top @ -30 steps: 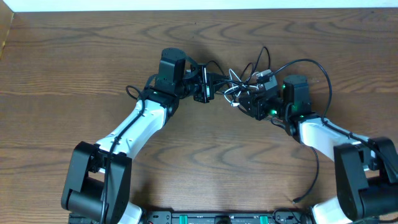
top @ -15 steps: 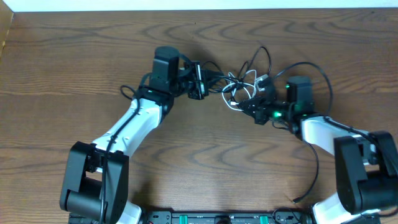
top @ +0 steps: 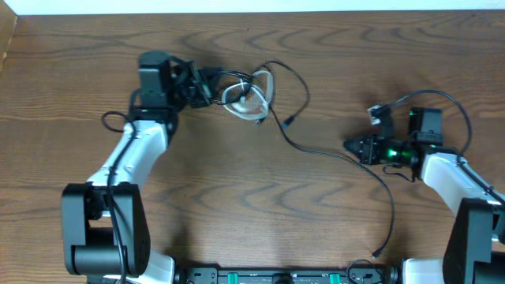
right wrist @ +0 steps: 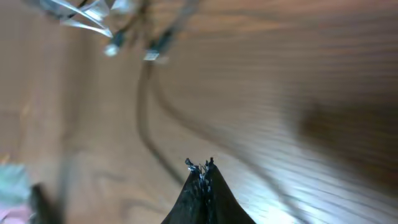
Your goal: Untangle cables
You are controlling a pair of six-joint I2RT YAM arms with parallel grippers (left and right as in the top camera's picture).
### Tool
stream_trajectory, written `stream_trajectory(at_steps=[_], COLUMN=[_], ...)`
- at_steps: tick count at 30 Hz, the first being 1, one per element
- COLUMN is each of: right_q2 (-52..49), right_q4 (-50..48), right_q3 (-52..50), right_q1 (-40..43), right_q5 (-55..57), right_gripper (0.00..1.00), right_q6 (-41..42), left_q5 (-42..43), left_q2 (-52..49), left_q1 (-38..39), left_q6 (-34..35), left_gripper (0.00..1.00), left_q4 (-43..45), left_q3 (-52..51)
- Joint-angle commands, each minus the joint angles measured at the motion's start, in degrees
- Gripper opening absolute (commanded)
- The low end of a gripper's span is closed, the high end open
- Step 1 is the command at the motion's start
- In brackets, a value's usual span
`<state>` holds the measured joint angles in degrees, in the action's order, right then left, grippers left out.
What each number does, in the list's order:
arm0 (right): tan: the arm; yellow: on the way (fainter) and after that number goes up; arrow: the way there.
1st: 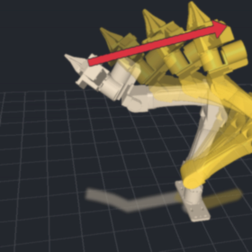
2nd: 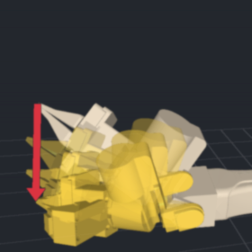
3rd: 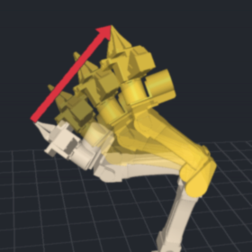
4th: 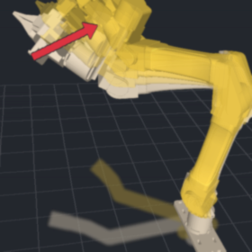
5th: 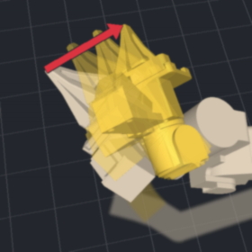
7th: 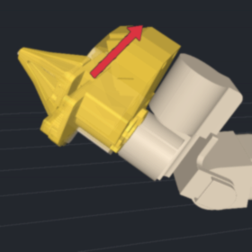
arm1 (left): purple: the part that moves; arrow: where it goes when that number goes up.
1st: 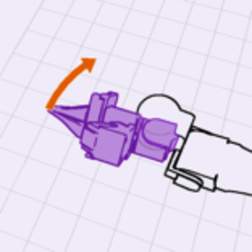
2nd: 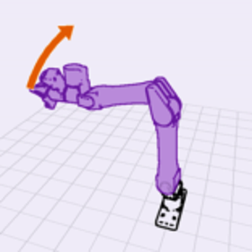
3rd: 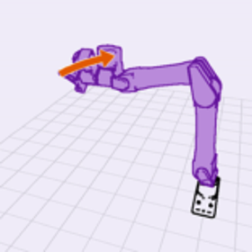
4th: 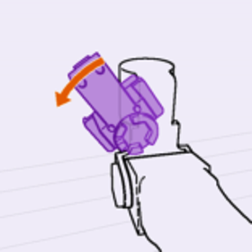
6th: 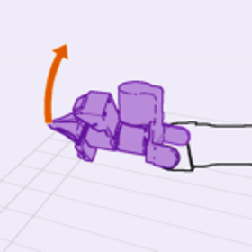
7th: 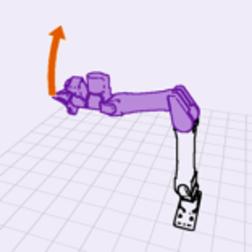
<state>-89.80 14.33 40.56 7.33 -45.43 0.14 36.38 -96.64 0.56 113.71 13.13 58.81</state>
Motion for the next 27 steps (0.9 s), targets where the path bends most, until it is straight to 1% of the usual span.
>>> stream_trajectory(at_steps=[1, 3, 5, 6, 7, 8, 10, 11, 13, 14, 16, 20, 23, 27], right_q2=[3.72, 4.96, 5.27, 5.27, 5.25, 5.25, 5.25, 5.27, 5.27, 5.27, 5.25, 5.27, 5.25, 5.25], right_q4=[0.26, 0.07, -0.26, -0.24, -0.33, -0.66, -1.86, -2.95, -7.04, -9.44, -12.74, -17.51, -19.47, -21.84], right_q3=[-0.17, -0.17, -0.17, -0.17, -0.17, -0.17, -0.17, -0.17, -0.17, -0.17, -0.17, -0.17, -0.17, -0.17], right_q1=[4.68, 6.71, 5.33, 4.61, 3.19, 2.14, -1.03, -3.28, -8.76, -10.69, -12.96, -16.98, -18.82, -22.14], right_q5=[4.20, 2.01, -7.82, -9.79, -12.87, -14.78, -18.95, -20.52, -19.37, -17.57, -14.45, -5.40, -3.87, 4.63], right_gripper=[0.01, 0.01, 0.03, 0.05, 0.09, 0.11, 0.17, 0.23, 0.37, 0.41, 0.43, 0.56, 0.58, 0.54], right_q6=[0.26, 1.09, 0.09, -1.09, -3.02, -3.91, -6.91, -9.11, -13.14, -13.07, -13.05, -12.28, -12.20, -12.15], left_q5=[-0.33, 3.32, 10.25, 11.76, 13.51, 14.05, 15.32, 15.52, 15.54, 15.56, 15.74, 17.25, 19.43, 21.53], left_q2=[0.52, 0.52, 0.52, 0.52, 0.52, 0.52, 0.52, 0.52, 0.52, 0.52, 0.52, 0.52, 0.52, 0.52], left_q1=[-3.96, -4.94, -3.56, -2.78, -1.51, -0.98, 1.16, 2.47, 5.25, 6.21, 7.39, 8.87, 8.90, 8.92], left_q6=[-5.33, -6.78, -9.16, -9.09, -8.35, -7.87, -4.79, -3.13, -2.40, -2.40, -2.32, 1.16, 2.12, 2.12], left_gripper=[0.08, 0.07, 0.08, 0.08, 0.08, 0.08, 0.08, 0.08, 0.08, 0.08, 0.08, 0.08, 0.08, 0.08], left_q4=[0.28, 0.28, 0.13, -0.22, -0.17, -0.17, -0.17, -0.15, -0.15, -0.15, -0.15, -0.15, -0.13, -0.15], left_q3=[0.61, 0.61, 0.61, 0.61, 0.61, 0.61, 0.61, 0.61, 0.61, 0.61, 0.61, 0.61, 0.61, 0.61])
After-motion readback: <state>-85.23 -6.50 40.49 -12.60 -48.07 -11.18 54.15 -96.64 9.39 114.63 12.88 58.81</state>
